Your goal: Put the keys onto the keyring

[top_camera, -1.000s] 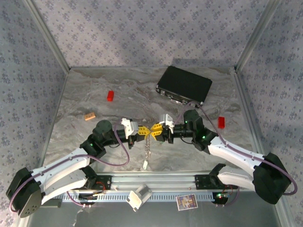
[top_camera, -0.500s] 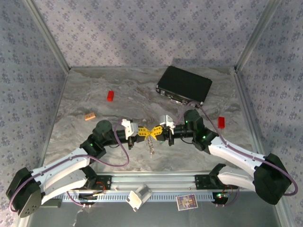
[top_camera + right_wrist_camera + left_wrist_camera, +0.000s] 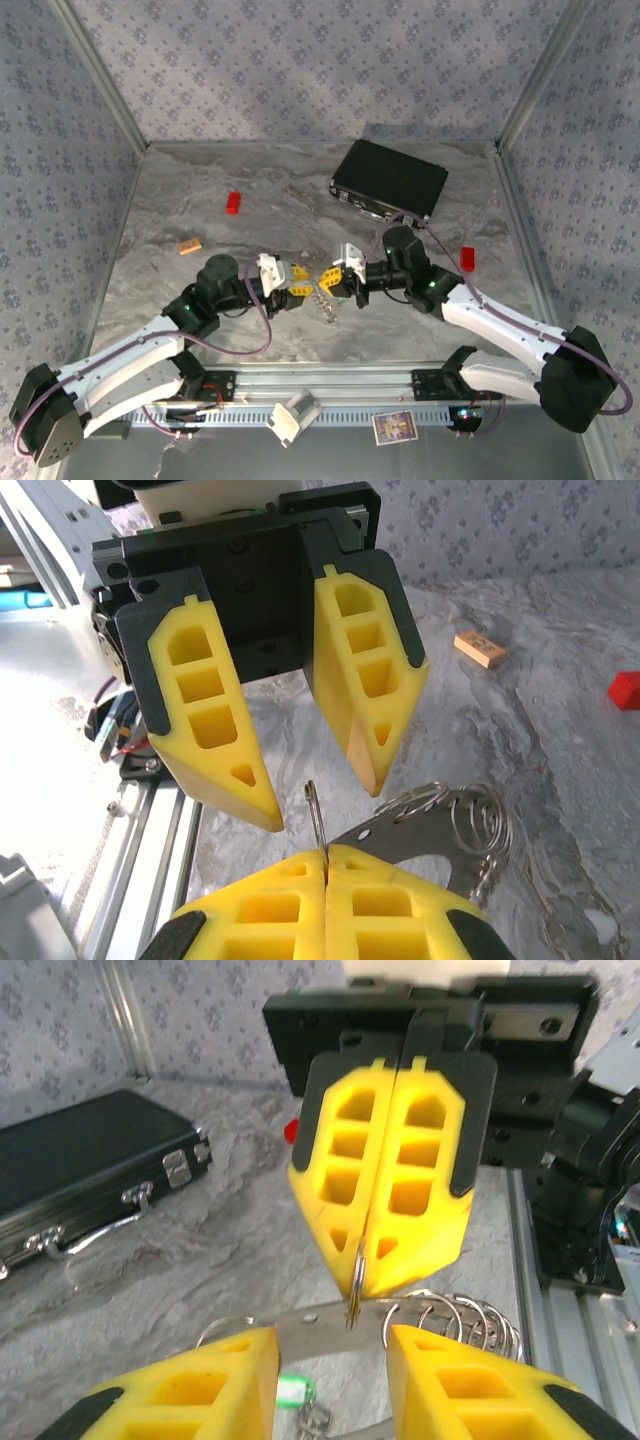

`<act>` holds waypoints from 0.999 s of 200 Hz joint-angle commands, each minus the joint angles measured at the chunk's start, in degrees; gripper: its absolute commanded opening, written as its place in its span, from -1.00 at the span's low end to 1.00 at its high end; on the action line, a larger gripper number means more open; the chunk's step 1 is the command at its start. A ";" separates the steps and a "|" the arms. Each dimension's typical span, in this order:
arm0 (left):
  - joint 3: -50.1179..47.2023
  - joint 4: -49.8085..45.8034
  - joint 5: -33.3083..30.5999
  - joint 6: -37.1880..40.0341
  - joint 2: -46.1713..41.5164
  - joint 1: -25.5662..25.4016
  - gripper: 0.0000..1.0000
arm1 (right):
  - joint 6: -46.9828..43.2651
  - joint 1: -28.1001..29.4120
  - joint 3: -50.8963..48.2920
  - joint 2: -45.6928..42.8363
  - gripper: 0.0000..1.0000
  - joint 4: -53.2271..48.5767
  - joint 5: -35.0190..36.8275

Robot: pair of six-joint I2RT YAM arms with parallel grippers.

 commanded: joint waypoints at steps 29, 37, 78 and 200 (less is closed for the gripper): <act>2.48 -4.80 -1.37 1.77 0.80 -0.43 -0.32 | -7.93 2.71 6.36 1.70 -1.00 -12.10 6.66; 2.88 -5.17 -1.10 2.06 1.24 -0.43 -0.32 | -8.96 3.35 7.41 2.13 -1.00 -13.91 7.70; 4.14 -5.80 0.74 2.94 3.45 -0.43 -0.39 | -12.37 5.63 11.92 4.50 -1.00 -20.53 11.05; 4.71 -7.62 1.80 5.37 3.39 -0.90 -0.95 | -16.44 8.05 18.74 8.03 -1.00 -30.46 13.57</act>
